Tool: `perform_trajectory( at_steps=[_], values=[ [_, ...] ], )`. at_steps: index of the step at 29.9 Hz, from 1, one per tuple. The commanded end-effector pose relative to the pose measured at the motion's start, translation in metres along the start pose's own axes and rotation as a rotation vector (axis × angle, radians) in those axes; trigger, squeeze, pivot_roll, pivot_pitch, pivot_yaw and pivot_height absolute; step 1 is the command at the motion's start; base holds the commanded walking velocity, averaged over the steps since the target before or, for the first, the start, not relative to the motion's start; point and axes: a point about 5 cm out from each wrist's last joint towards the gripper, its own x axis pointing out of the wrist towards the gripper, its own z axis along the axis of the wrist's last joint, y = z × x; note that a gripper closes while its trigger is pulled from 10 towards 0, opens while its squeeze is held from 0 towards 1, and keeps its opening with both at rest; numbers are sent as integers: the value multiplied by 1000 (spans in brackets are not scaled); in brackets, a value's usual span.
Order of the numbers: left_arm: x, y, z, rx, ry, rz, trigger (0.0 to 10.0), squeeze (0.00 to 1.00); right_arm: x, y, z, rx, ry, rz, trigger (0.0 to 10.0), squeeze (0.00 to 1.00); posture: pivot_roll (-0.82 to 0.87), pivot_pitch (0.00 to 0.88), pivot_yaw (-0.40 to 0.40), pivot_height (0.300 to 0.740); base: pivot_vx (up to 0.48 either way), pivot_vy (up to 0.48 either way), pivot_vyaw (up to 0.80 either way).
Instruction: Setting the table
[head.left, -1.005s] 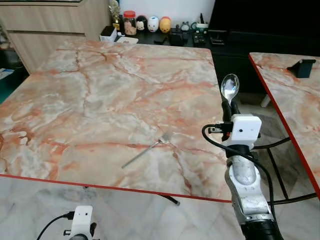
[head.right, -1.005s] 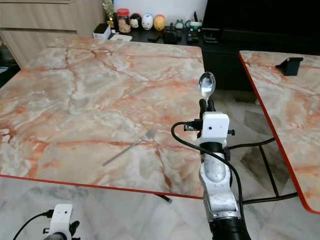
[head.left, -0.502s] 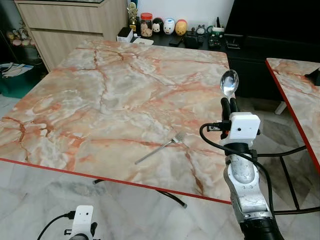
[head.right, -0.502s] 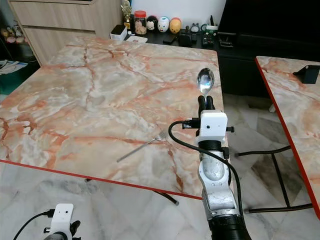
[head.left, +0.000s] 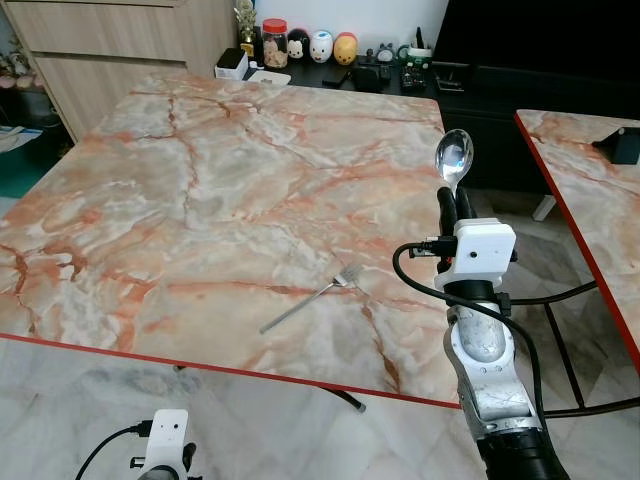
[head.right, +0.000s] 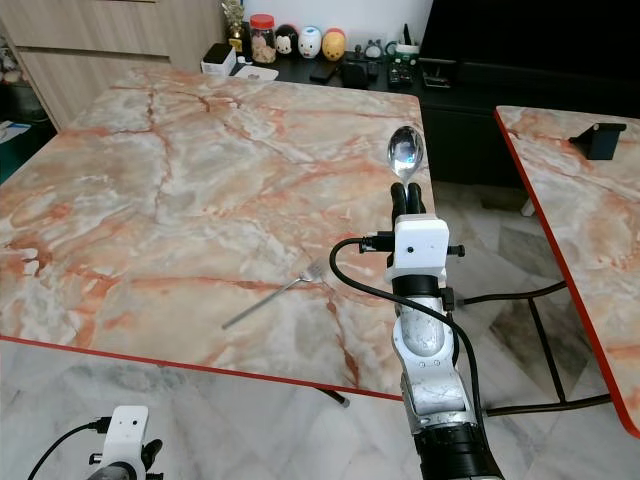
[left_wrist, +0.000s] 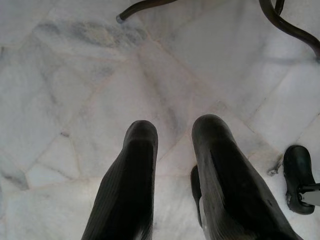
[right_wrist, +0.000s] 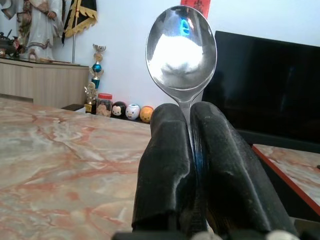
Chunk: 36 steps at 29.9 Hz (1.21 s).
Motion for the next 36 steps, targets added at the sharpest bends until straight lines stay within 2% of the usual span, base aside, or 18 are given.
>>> perform_trajectory(
  at_steps=[1,5,9,36],
  values=[
    [-1,0,-5,8,10,-9,10000,0,2,0,1,-5,-9,3,10000,0,-24,0,-28,740,0,-311,0],
    [-1,-1,-5,8,9,-10,10000,0,2,-1,0,5,2,-6,10000,0,-24,0,-28,740,0,-347,0],
    [-1,-1,-5,7,9,-11,10000,0,3,-2,0,8,0,-4,10000,0,-24,0,-28,740,0,-352,-788],
    [-2,-1,-7,2,13,-18,10000,0,3,2,1,-2,-20,15,10000,0,-28,0,-31,740,0,-351,0]
  ],
)
